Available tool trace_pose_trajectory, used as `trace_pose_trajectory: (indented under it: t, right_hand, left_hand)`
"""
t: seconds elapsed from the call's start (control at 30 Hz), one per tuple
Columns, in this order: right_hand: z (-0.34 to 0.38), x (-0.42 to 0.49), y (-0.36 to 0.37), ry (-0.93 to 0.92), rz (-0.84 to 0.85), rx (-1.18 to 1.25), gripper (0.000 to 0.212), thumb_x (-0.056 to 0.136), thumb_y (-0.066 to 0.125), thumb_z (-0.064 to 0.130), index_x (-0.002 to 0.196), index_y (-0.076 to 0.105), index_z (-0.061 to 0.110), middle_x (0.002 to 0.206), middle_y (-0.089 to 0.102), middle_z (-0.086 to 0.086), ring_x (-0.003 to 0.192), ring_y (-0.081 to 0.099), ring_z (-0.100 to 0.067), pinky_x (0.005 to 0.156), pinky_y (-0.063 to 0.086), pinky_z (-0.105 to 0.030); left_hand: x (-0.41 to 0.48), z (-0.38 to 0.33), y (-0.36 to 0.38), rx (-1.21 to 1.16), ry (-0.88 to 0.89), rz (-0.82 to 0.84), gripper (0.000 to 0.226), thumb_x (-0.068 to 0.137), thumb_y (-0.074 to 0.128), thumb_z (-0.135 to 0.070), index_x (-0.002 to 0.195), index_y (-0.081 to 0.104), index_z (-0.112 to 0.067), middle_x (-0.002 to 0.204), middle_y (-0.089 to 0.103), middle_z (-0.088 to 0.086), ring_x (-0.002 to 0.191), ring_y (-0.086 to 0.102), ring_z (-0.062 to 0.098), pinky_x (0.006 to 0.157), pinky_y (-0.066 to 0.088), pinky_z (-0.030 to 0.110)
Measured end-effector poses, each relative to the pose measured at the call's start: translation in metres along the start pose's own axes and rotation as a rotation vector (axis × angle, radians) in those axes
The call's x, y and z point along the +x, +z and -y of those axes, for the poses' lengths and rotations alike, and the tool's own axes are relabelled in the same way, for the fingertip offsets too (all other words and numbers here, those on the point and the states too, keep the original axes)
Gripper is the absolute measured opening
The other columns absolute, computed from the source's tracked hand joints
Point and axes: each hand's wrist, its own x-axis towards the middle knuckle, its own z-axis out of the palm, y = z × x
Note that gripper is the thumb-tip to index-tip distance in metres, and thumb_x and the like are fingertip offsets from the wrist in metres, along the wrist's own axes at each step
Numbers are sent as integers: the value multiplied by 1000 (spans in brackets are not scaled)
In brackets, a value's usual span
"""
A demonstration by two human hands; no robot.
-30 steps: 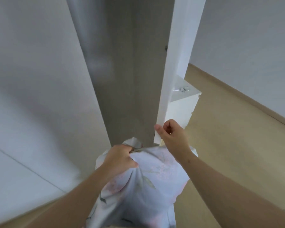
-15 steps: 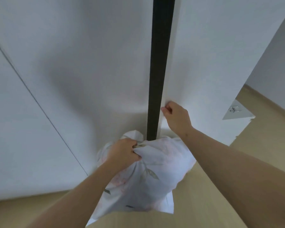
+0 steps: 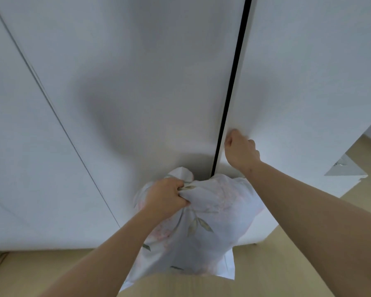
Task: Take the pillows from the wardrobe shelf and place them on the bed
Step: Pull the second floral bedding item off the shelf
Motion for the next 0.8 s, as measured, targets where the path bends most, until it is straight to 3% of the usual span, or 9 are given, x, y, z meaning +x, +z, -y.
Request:
trace_pose_trajectory:
  t: [0.2,0.4,0.63,0.73,0.8]
  right_hand:
    - [1,15,2,23,64,61,34,77,28,-6,97,39,18,97,49,-6,95,35,-26,82,35,-38]
    - [-9,26,5,-31,94,101,56,77,26,-9,123,42,17,121,53,-7,113,39,-31,98,39,-46]
    - [-13,27,11,-24,137,311,55,81,32,-11,127,44,15,118,46,-4,115,45,-29,89,43,-35]
    - [-12,16,9,-4,267,419,43,89,34,-7,123,54,11,130,49,-9,103,51,-24,74,46,-27]
    - [-14,1,7,8,398,487,31,94,41,3,120,58,5,130,55,-11,104,52,-21,80,44,-27]
  left_hand:
    - [13,7,5,-2,-16,-22,45,67,71,-21,44,32,-21,49,41,-6,60,46,18,46,27,23]
    - [17,8,7,-14,-29,-20,47,67,71,-20,43,32,-21,49,41,-6,52,40,12,45,24,23]
    - [20,7,10,-7,-23,-29,48,70,69,-20,42,30,-23,47,38,-6,48,35,6,46,24,23]
    - [24,2,15,20,-5,-5,45,72,68,-22,44,33,-24,48,40,-8,50,38,6,46,26,21]
    - [28,-1,20,42,8,23,41,73,67,-24,46,36,-26,50,42,-9,53,41,10,46,27,20]
